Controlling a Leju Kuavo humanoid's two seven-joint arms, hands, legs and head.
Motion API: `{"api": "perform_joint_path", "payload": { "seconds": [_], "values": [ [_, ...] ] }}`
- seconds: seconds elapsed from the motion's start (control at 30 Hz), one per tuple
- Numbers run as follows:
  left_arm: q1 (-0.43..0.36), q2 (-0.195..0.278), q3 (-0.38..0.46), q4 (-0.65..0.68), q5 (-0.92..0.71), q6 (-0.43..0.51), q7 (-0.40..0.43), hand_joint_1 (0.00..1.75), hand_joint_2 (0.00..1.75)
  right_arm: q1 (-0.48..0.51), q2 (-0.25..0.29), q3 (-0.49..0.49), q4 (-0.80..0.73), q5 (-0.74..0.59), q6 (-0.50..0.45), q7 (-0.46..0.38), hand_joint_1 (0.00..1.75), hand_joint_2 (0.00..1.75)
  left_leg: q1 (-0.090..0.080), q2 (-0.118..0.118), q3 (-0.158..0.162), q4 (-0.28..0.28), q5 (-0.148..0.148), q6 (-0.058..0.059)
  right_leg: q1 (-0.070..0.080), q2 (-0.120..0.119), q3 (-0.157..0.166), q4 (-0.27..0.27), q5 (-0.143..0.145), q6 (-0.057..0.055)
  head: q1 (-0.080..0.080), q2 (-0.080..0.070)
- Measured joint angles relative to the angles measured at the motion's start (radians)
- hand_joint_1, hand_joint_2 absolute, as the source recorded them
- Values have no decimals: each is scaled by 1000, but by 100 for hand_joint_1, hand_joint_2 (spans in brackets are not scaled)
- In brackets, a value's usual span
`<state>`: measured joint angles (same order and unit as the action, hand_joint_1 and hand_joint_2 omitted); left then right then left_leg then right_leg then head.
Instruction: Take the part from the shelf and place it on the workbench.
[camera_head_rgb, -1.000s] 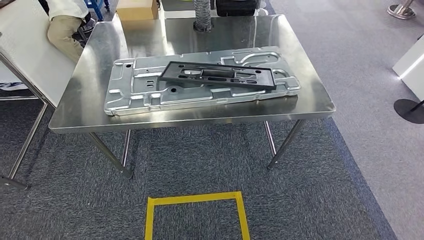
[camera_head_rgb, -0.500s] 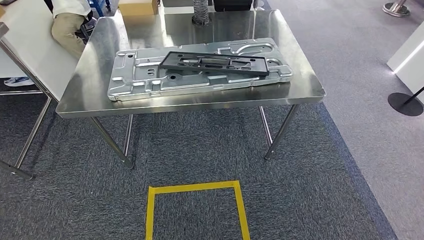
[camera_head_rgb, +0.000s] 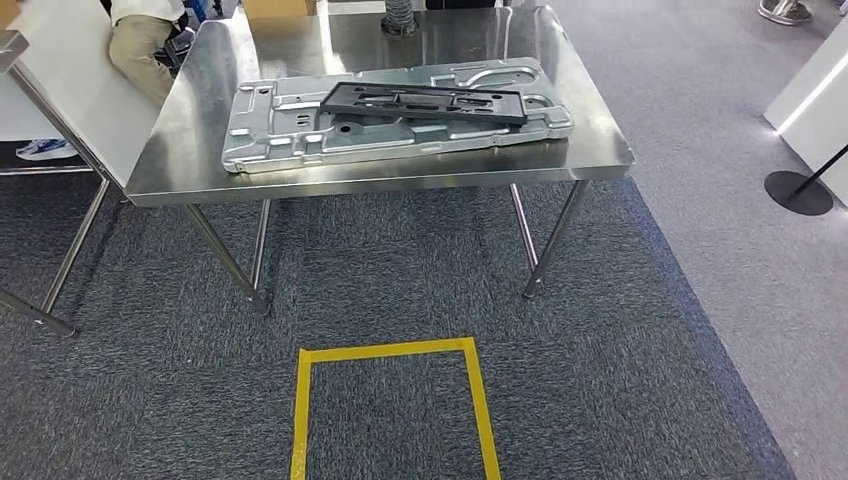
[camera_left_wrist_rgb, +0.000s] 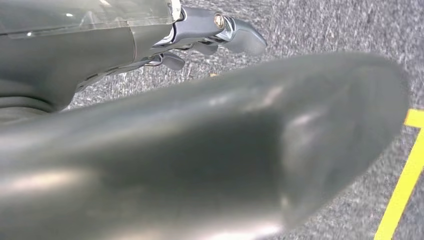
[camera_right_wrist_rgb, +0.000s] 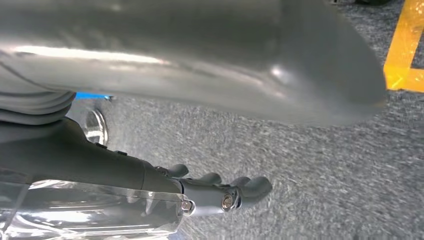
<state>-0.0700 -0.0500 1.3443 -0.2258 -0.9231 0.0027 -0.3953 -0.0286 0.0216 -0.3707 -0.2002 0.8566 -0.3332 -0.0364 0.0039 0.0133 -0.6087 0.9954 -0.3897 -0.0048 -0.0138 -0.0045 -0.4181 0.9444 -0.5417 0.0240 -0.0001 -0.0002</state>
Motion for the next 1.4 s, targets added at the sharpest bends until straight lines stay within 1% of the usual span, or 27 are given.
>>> {"api": "perform_joint_path", "payload": {
  "seconds": [0.07,0.13,0.2,0.23,0.27,0.33,0.4,0.43,0.47,0.53,0.57,0.63,0.7,0.73,0.77,0.8,0.87,0.93,1.0,1.07,1.1,1.2,1.23,1.27,1.3,1.37,1.4],
  "values": [
    [2,0,0,0,-1,0,0,0,0,-1,-1,2,2,2,7,4,0,0,4,-2,-13,19,-23,-10,-1,-5,-19,-2,21,-18,-1,0],
    [5,-1,0,0,-2,1,0,0,0,-1,-2,4,3,2,11,7,0,0,8,-4,-43,111,-118,-17,0,-9,-46,-3,45,-31,-6,0],
    [7,-2,0,0,-4,0,-1,0,0,1,-3,4,4,3,11,9,0,0,9,-4,-71,245,-203,-22,4,-9,-77,0,68,-34,-9,0],
    [7,-2,0,0,-5,0,-1,0,0,2,-3,4,4,3,11,8,0,0,9,-4,-71,288,-211,-22,6,-9,-93,3,78,-34,-8,0],
    [7,-2,0,0,-6,-1,-1,0,0,2,-4,4,4,3,12,6,0,0,9,-4,-55,299,-196,-21,7,-9,-109,8,87,-33,-9,0],
    [6,-2,0,0,-7,-3,0,0,0,2,-4,4,4,3,12,1,0,0,8,-4,28,213,-141,-15,9,-8,-140,21,99,-29,-9,0],
    [2,-2,0,0,-7,-5,2,0,0,3,-4,4,4,4,12,-4,0,0,5,-4,135,61,-140,-5,12,-8,-162,39,107,-21,-9,0],
    [1,-1,-1,0,-7,-6,2,0,0,2,-5,4,4,4,12,-5,0,0,3,-4,168,7,-154,1,12,-9,-168,46,112,-15,-8,0],
    [0,-1,-1,0,-7,-6,4,0,0,2,-5,4,4,4,12,-6,0,0,0,-4,182,-23,-168,7,13,-9,-171,49,116,-9,-8,0],
    [1,-1,0,0,-6,-6,8,0,0,1,-7,4,4,2,17,-9,0,0,0,-2,175,-33,-162,22,10,-9,-176,52,124,4,-9,0],
    [1,-1,0,0,-5,-4,12,0,0,1,-7,4,4,0,21,-11,0,0,1,-1,169,-34,-153,30,8,-8,-183,66,113,10,-8,0],
    [1,-1,0,0,-4,-1,20,0,0,3,-9,4,4,-11,37,-18,0,0,2,0,153,-37,-136,42,4,-6,-219,151,49,21,-5,0],
    [2,-1,0,0,-2,8,29,0,87,4,-11,-2,4,-32,59,-24,0,0,-1,0,136,-35,-124,46,2,-5,-268,285,-27,29,-3,0],
    [3,-1,0,0,-1,12,35,0,131,5,-12,-6,4,-44,72,-25,0,0,-2,0,128,-33,-120,45,1,-5,-279,327,-44,31,-4,0],
    [3,-1,0,0,0,15,41,0,175,5,-12,-11,4,-55,84,-25,0,0,-2,0,122,-30,-116,45,1,-5,-270,332,-42,31,-3,0],
    [4,-1,1,0,1,16,45,0,175,6,-12,-16,5,-66,97,-24,0,0,-3,0,118,-28,-114,43,1,-5,-240,293,-21,29,-3,0],
    [3,-2,1,0,0,15,50,0,175,6,-13,-30,5,-85,122,-19,0,0,-4,0,114,-23,-112,40,3,-5,-146,141,32,18,-3,0],
    [1,-2,1,0,-4,15,53,0,175,5,-14,-43,5,-97,136,-11,0,87,-8,0,110,-19,-110,32,9,-5,-92,41,55,4,-4,0],
    [0,-3,1,0,-6,17,54,0,175,5,-15,-56,5,-106,140,-3,0,175,-9,0,107,-19,-107,23,12,-6,-91,27,57,-6,-4,0],
    [0,-2,1,0,-9,19,55,0,175,7,-15,-68,5,-111,144,7,0,175,-8,-1,103,-7,-118,13,7,-7,-90,18,64,-17,-5,0],
    [0,-3,1,0,-11,21,55,0,175,7,-15,-73,5,-111,147,12,0,175,-7,-2,91,21,-138,8,4,-8,-90,13,68,-23,-6,0],
    [1,-3,0,0,-15,25,58,0,175,6,-14,-84,6,-111,153,35,0,175,1,-5,5,210,-237,-8,3,-9,-97,11,73,-33,-7,0],
    [2,-3,0,0,-15,26,59,0,175,6,-14,-87,7,-111,154,44,0,175,6,-5,-19,262,-254,-15,2,-9,-100,14,73,-34,-7,0],
    [3,-3,0,0,-16,26,59,0,175,7,-14,-89,7,-111,157,50,0,175,11,-5,-26,278,-250,-22,1,-9,-103,19,72,-33,-7,0],
    [4,-2,0,0,-17,26,60,0,175,7,-14,-92,8,-111,161,53,0,131,18,-5,-13,253,-227,-29,-1,-8,-105,25,71,-32,-7,0],
    [4,-2,0,0,-16,26,59,0,175,7,-14,-98,9,-113,171,52,0,44,33,-5,53,121,-163,-46,-6,-5,-112,43,63,-24,-8,0],
    [3,-2,0,0,-16,26,58,0,175,6,-15,-102,9,-114,173,50,0,0,37,-9,79,64,-141,-46,-5,-2,-118,56,57,-17,-8,0]
  ]
}}
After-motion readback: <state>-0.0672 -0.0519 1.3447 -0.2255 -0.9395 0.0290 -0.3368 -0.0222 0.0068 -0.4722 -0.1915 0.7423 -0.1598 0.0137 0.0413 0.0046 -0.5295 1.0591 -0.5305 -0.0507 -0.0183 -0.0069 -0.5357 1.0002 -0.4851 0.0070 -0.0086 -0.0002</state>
